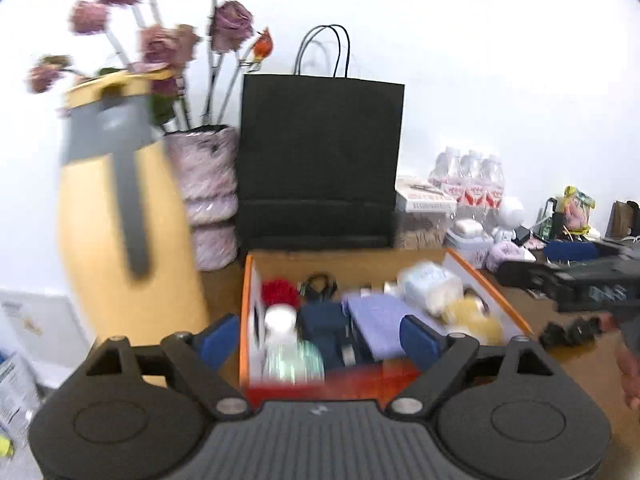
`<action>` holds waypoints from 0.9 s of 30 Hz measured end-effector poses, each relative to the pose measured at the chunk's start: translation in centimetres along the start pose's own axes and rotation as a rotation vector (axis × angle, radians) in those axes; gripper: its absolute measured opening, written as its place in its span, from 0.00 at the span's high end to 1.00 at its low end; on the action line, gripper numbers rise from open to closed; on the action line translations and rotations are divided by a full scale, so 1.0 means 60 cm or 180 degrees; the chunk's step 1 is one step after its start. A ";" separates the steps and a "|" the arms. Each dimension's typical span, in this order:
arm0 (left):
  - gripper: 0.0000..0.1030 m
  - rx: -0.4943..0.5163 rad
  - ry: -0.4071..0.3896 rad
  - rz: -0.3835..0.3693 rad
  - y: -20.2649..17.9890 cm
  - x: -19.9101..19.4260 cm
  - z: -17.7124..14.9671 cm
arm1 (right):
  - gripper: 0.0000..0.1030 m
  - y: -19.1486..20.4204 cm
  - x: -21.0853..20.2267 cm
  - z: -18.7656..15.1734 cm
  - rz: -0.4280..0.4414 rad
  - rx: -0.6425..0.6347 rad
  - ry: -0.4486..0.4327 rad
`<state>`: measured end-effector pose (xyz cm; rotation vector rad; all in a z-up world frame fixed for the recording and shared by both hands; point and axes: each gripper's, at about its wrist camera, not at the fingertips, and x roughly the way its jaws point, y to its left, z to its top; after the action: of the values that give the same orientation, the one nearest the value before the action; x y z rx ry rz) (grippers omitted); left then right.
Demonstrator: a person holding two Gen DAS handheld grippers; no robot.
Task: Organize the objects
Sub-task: 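Withdraw both open tools from the box back over the table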
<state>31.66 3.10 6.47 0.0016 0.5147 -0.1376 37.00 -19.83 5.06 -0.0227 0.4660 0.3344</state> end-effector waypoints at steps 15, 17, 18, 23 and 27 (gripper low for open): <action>0.07 -0.0144 0.0007 -0.0235 -0.074 -0.352 -0.324 | 0.00 0.152 -0.412 -0.375 0.0022 0.0122 0.0260; 0.07 -0.0156 -0.0076 -0.0138 -0.075 -0.372 -0.321 | 0.00 0.175 -0.426 -0.365 0.0068 -0.0010 0.0128; 0.07 -0.0156 -0.0118 -0.0103 -0.076 -0.381 -0.321 | 0.00 0.182 -0.432 -0.358 0.0012 -0.0024 0.0028; 0.04 -0.0092 -0.0183 -0.0063 -0.083 -0.416 -0.327 | 0.00 0.190 -0.447 -0.351 -0.0174 -0.0039 -0.0038; 0.04 -0.0090 -0.0114 0.0013 -0.083 -0.425 -0.329 | 0.00 0.182 -0.449 -0.354 -0.0190 0.0129 0.0019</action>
<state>-0.64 2.23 1.93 -0.0274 0.4810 -0.1261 1.56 -19.94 -1.34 0.0019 0.4771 0.2664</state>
